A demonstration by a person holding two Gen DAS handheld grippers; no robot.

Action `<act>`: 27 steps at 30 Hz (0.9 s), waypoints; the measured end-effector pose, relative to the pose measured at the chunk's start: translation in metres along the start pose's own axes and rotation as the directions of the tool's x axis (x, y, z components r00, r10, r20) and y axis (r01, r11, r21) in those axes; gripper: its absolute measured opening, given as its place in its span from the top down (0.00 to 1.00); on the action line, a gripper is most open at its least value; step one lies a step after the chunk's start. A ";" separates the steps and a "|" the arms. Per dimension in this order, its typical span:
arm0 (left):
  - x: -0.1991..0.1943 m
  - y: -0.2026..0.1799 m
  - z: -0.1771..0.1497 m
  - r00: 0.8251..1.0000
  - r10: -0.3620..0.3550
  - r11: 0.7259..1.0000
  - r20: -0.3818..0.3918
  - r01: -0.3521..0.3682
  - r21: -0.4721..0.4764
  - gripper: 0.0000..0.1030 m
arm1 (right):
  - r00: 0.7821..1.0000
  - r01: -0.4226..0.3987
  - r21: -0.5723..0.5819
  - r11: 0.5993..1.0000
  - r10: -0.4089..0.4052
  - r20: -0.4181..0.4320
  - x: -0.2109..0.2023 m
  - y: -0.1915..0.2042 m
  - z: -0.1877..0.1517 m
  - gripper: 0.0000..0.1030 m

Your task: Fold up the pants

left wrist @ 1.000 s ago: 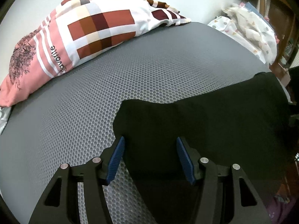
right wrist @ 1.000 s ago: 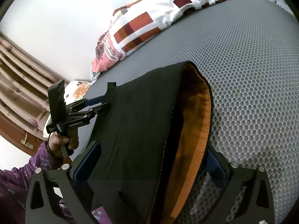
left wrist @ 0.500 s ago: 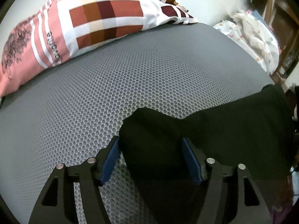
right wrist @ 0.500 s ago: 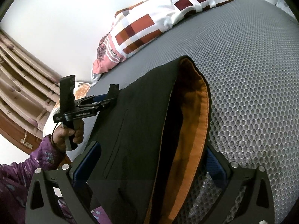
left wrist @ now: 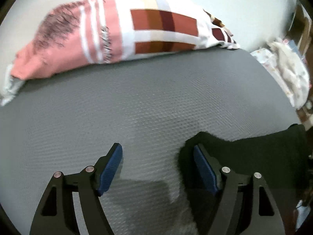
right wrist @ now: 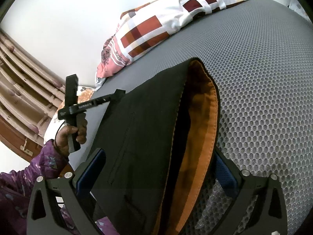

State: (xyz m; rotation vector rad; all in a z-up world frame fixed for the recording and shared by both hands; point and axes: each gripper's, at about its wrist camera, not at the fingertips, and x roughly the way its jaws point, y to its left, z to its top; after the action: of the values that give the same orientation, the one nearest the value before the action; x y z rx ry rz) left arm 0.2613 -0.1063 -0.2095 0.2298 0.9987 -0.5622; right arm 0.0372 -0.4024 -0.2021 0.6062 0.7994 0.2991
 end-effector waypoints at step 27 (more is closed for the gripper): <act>-0.045 -0.072 -0.091 0.995 -0.026 0.974 -0.100 0.047 0.222 0.20 | 0.999 -0.010 -0.014 1.000 0.010 0.033 -0.006 0.003 -0.012 0.00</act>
State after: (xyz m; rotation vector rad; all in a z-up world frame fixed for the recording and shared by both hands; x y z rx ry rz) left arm 0.1368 -0.1115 -0.2149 0.4431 1.0345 -0.7034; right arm 0.0242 -0.3981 -0.2032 0.6010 0.7617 0.3025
